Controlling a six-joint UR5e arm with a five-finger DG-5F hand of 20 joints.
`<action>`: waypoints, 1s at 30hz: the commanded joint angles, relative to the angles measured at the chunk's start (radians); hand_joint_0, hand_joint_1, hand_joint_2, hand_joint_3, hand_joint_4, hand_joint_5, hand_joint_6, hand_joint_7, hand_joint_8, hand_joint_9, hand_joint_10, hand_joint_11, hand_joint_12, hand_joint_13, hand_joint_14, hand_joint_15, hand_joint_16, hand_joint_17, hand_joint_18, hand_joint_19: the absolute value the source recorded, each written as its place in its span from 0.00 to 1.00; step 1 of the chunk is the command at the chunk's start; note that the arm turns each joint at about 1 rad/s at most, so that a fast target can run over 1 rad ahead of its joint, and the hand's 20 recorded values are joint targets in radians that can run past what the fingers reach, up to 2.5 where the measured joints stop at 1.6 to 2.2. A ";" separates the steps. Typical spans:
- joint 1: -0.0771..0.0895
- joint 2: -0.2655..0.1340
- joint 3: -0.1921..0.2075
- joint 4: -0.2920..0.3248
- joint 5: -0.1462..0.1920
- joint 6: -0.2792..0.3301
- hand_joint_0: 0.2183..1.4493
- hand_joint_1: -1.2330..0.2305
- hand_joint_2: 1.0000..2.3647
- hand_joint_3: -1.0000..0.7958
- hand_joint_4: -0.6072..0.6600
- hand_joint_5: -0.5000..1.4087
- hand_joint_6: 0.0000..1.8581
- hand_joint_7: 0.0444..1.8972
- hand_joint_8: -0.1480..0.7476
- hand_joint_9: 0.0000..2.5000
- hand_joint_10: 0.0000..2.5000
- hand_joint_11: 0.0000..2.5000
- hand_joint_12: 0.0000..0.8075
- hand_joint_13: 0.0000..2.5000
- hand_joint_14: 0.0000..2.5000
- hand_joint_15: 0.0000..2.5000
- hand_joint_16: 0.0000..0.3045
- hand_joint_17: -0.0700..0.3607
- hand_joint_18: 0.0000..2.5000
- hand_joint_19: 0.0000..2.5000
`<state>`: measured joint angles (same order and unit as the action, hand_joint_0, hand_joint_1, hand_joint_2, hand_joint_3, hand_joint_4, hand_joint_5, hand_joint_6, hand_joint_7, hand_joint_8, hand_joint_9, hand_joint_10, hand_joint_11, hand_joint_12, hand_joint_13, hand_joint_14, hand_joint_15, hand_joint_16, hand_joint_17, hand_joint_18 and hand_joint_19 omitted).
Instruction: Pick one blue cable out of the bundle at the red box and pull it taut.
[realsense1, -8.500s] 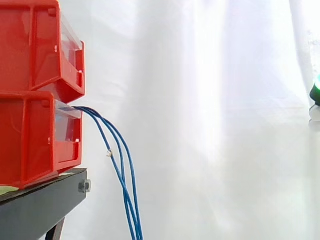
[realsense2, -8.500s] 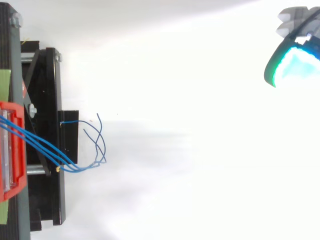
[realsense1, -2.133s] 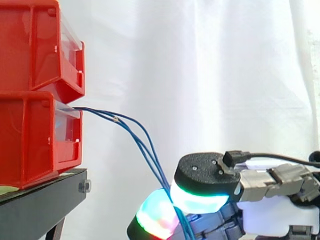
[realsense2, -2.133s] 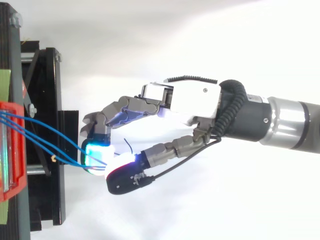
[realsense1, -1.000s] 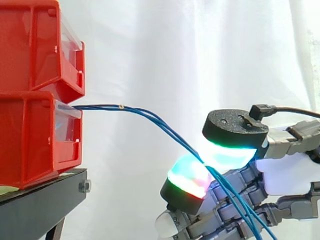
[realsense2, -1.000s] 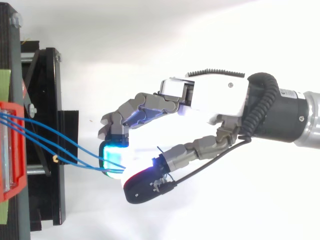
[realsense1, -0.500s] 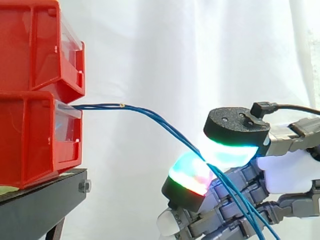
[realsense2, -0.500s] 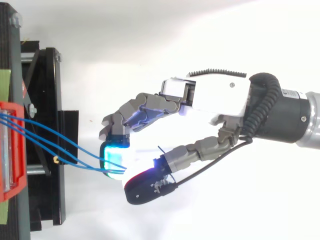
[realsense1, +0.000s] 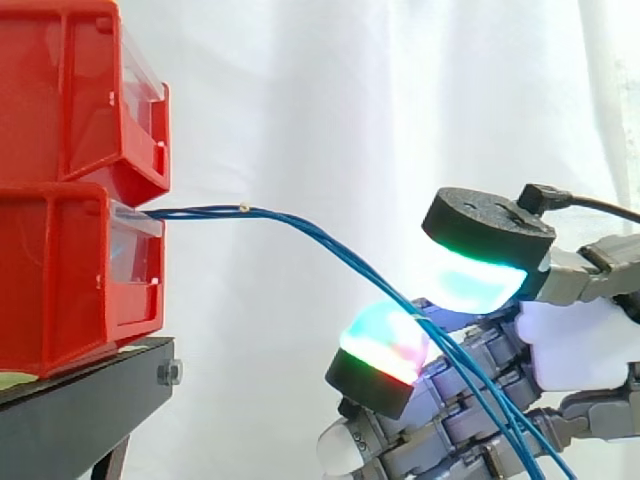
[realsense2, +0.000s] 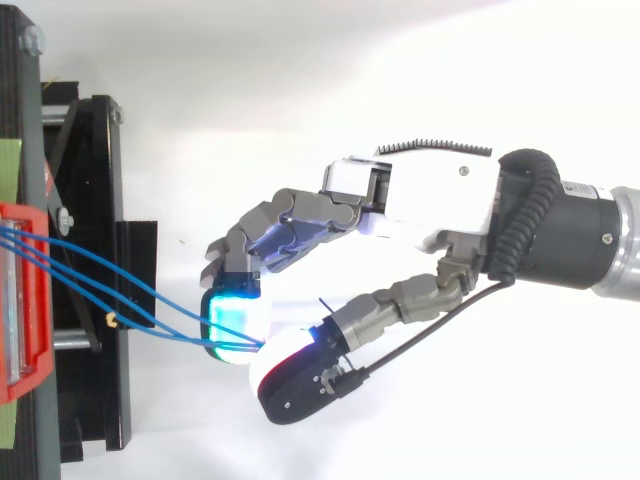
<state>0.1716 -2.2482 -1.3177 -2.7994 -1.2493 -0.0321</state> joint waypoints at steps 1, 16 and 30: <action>0.000 0.001 0.000 -0.008 0.001 0.001 0.25 0.26 0.00 0.28 0.68 0.18 0.45 0.48 0.56 0.30 0.00 0.12 0.49 0.18 0.00 0.04 0.21 0.49 0.24 0.10; 0.002 0.001 0.000 -0.011 0.001 0.001 0.42 0.21 0.01 0.37 0.52 0.18 0.49 0.50 0.53 0.31 0.00 0.14 0.47 0.20 0.00 0.05 0.20 0.48 0.28 0.09; 0.002 0.001 0.000 -0.014 0.001 0.001 0.34 0.16 0.00 0.28 0.63 0.17 0.48 0.47 0.51 0.30 0.00 0.14 0.46 0.20 0.00 0.04 0.19 0.47 0.28 0.09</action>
<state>0.1731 -2.2476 -1.3177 -2.8125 -1.2487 -0.0304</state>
